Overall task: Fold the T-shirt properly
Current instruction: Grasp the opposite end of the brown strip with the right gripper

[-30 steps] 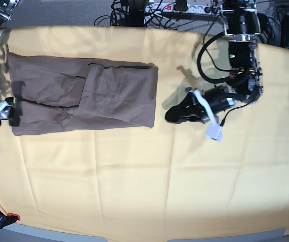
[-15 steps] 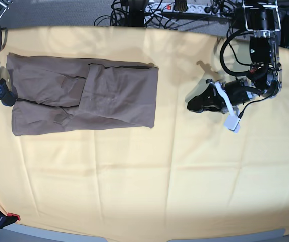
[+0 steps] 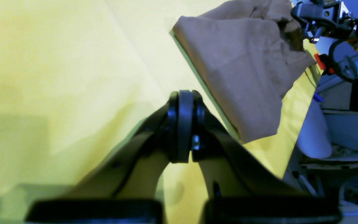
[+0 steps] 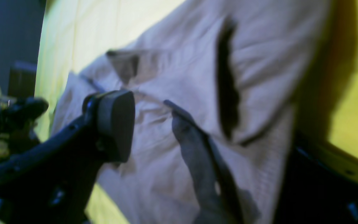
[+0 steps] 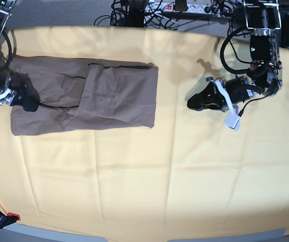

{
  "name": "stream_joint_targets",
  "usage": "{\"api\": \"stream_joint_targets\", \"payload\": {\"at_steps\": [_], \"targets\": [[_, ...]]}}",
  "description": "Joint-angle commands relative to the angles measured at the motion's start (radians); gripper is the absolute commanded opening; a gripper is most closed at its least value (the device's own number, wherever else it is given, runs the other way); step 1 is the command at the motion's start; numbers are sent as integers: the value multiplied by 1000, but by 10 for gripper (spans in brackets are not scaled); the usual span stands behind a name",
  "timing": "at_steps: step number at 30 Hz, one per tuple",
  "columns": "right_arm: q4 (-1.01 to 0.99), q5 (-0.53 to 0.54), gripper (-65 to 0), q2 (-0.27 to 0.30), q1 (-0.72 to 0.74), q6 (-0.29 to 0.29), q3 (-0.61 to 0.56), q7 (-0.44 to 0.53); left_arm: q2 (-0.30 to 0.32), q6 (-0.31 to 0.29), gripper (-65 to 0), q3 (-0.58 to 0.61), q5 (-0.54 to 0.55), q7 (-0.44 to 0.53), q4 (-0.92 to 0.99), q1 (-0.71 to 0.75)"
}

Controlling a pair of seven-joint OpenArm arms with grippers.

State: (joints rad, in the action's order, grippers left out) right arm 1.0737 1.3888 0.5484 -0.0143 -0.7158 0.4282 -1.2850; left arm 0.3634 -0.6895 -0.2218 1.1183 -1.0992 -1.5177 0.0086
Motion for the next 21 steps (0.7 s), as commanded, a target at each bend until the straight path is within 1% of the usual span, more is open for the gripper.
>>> {"api": "stream_joint_targets", "payload": {"at_steps": [1,5,7,12,16,19,21], "targets": [[-2,-43,-223,14,-14,18,-20,-98,11,-9,-650,-4,23,18,-16,-16],[-2,10,-366,47,-13,18,-60,-111,11,-9,-650,-4,24,19,-16,-17],[-2,10,-413,54,-11,18,-61,-111,11,-9,-650,-4,24,19,-16,-17],[-2,10,-408,53,-7,18,-61,-110,11,-9,-650,-4,27,19,-16,-17],[-2,10,-400,53,-7,18,-61,-32,11,-9,-650,-4,34,18,-16,-16],[-2,9,-329,52,-7,18,-61,19,11,-9,-650,-4,36,18,-16,-17],[-2,9,-304,49,-8,18,-61,37,11,-9,-650,-4,40,18,-16,-17]]}}
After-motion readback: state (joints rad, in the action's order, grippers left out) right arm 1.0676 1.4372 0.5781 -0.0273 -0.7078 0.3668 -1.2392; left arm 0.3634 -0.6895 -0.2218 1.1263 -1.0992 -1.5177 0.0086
